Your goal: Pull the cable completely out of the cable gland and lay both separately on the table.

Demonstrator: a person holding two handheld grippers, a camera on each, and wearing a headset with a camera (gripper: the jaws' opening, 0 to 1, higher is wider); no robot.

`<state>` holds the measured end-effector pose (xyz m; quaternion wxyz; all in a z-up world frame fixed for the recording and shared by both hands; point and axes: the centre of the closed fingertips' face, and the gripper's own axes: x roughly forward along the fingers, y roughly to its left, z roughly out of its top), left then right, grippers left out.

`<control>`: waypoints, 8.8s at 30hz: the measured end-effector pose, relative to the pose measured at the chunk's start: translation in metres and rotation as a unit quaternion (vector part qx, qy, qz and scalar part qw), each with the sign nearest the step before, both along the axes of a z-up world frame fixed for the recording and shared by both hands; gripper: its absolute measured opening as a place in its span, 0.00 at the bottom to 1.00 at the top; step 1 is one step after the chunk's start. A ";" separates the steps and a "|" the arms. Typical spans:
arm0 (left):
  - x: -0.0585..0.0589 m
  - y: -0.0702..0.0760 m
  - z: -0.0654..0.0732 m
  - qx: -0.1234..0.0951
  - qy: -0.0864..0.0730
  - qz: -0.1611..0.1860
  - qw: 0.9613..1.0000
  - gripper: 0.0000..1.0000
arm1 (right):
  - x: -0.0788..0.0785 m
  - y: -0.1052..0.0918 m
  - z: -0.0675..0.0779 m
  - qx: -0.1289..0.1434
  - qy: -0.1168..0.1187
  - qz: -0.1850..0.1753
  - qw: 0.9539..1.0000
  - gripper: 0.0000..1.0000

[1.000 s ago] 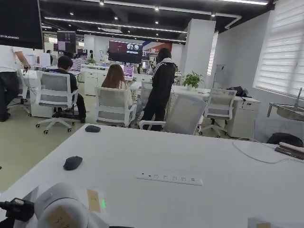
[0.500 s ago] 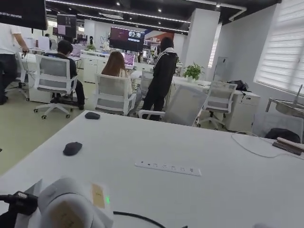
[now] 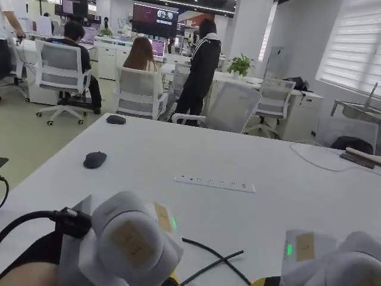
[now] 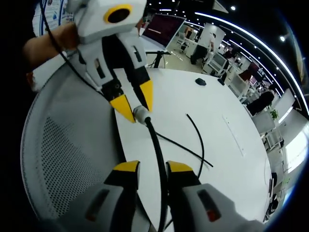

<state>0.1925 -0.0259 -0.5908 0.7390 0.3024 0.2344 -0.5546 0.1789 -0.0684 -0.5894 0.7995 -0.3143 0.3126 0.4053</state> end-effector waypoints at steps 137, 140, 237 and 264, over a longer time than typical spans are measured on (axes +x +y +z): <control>0.052 0.012 0.005 0.043 -0.066 0.054 0.995 0.17 | 0.052 -0.066 -0.024 -0.036 -0.023 -0.039 0.998 0.03; 0.052 0.013 0.006 0.042 -0.067 0.057 0.995 0.17 | 0.053 -0.077 -0.032 -0.050 -0.017 -0.052 0.997 0.03; 0.052 0.014 0.033 -0.001 -0.128 0.054 0.990 0.16 | 0.079 -0.043 -0.020 -0.101 -0.086 0.041 0.990 0.03; 0.041 -0.016 0.026 -0.042 -0.095 0.058 0.993 0.16 | 0.227 -0.155 0.040 0.022 -0.117 -0.086 0.989 0.03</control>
